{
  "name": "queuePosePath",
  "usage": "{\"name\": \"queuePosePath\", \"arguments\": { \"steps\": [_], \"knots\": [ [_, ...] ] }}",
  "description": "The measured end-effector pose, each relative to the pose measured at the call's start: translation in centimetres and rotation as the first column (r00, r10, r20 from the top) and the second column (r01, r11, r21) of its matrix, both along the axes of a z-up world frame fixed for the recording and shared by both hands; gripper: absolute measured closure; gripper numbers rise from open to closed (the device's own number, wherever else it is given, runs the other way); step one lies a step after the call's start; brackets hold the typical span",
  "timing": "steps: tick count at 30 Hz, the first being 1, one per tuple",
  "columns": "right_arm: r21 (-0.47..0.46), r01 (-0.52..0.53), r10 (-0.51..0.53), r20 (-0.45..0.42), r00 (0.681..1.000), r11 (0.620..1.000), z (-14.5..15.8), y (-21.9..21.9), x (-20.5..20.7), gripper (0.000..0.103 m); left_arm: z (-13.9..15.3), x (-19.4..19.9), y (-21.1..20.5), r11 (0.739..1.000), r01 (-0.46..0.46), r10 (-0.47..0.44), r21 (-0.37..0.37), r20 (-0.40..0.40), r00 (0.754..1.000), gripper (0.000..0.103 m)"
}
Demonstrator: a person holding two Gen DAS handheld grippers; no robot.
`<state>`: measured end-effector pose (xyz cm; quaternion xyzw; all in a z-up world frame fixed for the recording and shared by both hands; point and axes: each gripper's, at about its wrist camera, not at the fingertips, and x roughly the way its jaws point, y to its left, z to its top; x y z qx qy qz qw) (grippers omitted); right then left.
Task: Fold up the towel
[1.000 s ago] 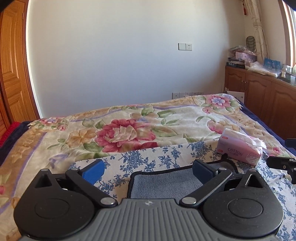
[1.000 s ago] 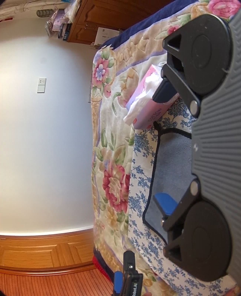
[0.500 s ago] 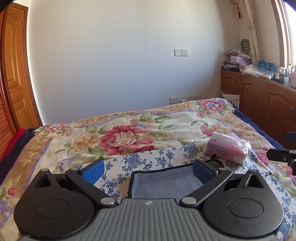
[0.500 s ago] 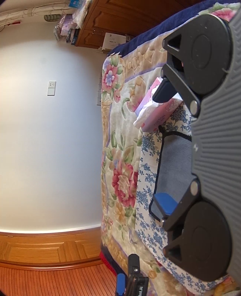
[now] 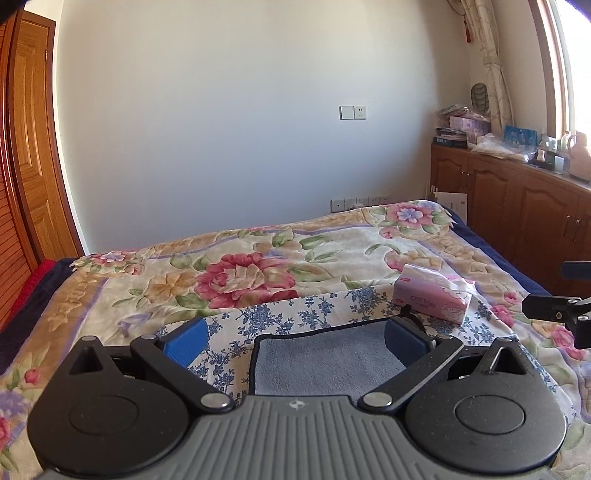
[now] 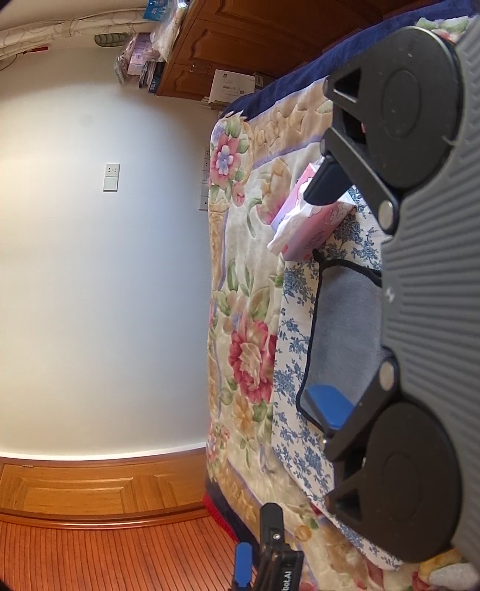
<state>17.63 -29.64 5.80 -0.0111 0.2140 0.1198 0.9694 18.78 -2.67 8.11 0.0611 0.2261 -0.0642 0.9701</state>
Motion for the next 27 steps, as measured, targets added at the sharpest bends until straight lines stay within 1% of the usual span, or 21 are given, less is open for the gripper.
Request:
{"name": "queuePosePath", "arguments": {
  "steps": [10, 16, 23, 27],
  "knots": [
    [0.009, -0.001, 0.001, 0.000, 1.000, 1.000, 0.3, 0.5, -2.1, 0.000, 0.5, -2.6, 0.2, 1.000, -0.020, 0.020, -0.015, 0.004, 1.000, 0.000],
    [0.009, -0.001, 0.001, 0.005, 1.000, 1.000, 0.5, 0.9, -3.6, 0.000, 0.7, -4.1, 0.4, 0.999, -0.031, 0.031, -0.009, 0.005, 1.000, 0.000],
    [0.015, 0.003, -0.003, 0.000, 1.000, 1.000, 0.3, 1.1, -4.7, 0.000, 0.5, -5.6, 0.4, 0.999, -0.035, 0.035, 0.013, 0.009, 0.999, 0.000],
    [0.024, 0.004, -0.004, -0.003, 1.000, 1.000, 0.2, 1.1, -5.4, 0.000, 0.2, -6.5, 0.5, 1.000, -0.029, 0.029, 0.001, 0.011, 1.000, 0.000]
  ]
}}
